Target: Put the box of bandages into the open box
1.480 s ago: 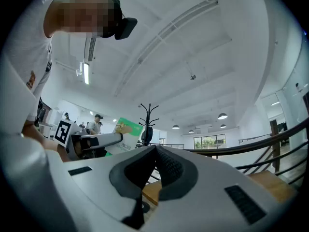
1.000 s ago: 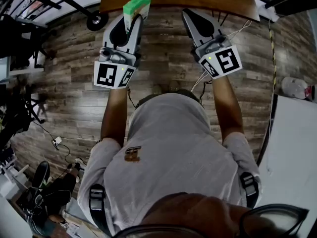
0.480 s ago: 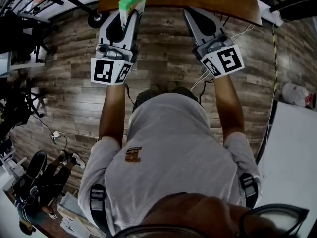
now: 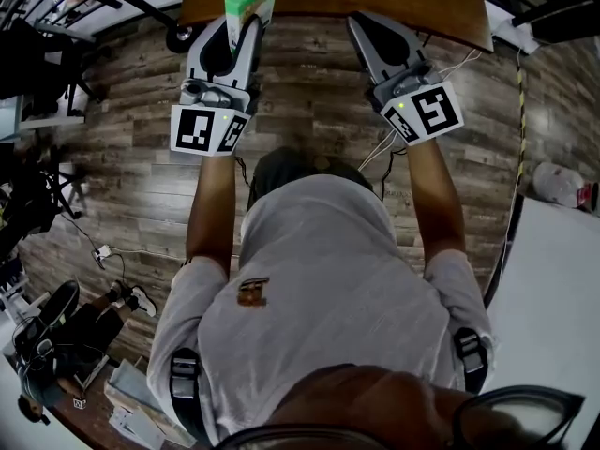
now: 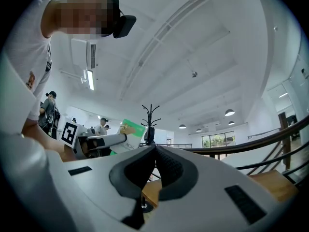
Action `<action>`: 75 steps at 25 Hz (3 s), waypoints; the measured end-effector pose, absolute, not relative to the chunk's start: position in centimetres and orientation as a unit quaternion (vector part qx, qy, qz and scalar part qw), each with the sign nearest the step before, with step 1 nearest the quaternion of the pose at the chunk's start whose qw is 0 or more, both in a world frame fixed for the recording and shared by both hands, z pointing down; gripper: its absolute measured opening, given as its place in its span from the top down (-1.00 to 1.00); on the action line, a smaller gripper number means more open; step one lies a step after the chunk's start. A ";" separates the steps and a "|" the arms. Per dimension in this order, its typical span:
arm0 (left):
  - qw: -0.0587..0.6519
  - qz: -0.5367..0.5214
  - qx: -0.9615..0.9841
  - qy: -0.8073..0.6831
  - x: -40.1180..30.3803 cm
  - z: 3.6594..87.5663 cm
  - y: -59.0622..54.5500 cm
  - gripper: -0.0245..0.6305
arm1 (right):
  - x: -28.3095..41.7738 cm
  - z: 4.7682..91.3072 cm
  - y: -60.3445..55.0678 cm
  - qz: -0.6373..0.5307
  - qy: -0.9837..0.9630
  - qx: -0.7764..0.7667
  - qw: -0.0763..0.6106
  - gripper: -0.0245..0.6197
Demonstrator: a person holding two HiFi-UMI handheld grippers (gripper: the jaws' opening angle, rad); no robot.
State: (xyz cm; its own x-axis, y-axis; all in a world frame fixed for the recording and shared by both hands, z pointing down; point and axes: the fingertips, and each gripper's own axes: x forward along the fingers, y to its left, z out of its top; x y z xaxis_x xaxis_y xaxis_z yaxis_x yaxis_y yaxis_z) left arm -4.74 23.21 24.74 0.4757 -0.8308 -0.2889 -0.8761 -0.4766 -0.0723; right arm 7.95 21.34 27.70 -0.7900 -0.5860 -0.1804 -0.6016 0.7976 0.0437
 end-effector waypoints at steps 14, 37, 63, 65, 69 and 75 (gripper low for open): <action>0.105 0.117 -0.853 0.498 -5.7 25.2 16.2 0.60 | 7.2 28.6 14.8 0.054 0.944 -0.319 0.064 0.82; 0.094 0.110 -0.868 0.475 -12.6 25.3 -11.0 0.60 | 0.3 28.8 -11.9 0.046 0.938 -0.341 0.040 0.82; 0.030 0.046 -0.903 0.427 -14.6 33.2 -27.1 0.60 | -3.1 33.3 -26.4 0.026 0.926 -0.376 -0.008 0.82; 0.027 0.032 -0.907 0.420 -13.7 34.2 -27.8 0.60 | -2.5 33.7 -27.1 0.028 0.927 -0.375 -0.015 0.82; 0.016 -0.004 -0.910 0.415 -12.4 35.9 -29.3 0.60 | -1.6 34.5 -28.8 0.028 0.926 -0.377 -0.025 0.82; -0.008 -0.075 -0.910 0.408 -11.3 39.6 -31.9 0.60 | -1.0 36.1 -31.8 0.014 0.928 -0.370 -0.040 0.82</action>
State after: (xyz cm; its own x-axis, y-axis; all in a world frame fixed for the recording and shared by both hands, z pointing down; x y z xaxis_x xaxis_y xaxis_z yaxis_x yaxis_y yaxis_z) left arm -11.30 -31.94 39.57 0.6560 -0.7412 0.1425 -0.7436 -0.6670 -0.0460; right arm -1.02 -31.79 36.12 -0.7223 -0.6886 0.0644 -0.6863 0.7251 0.0566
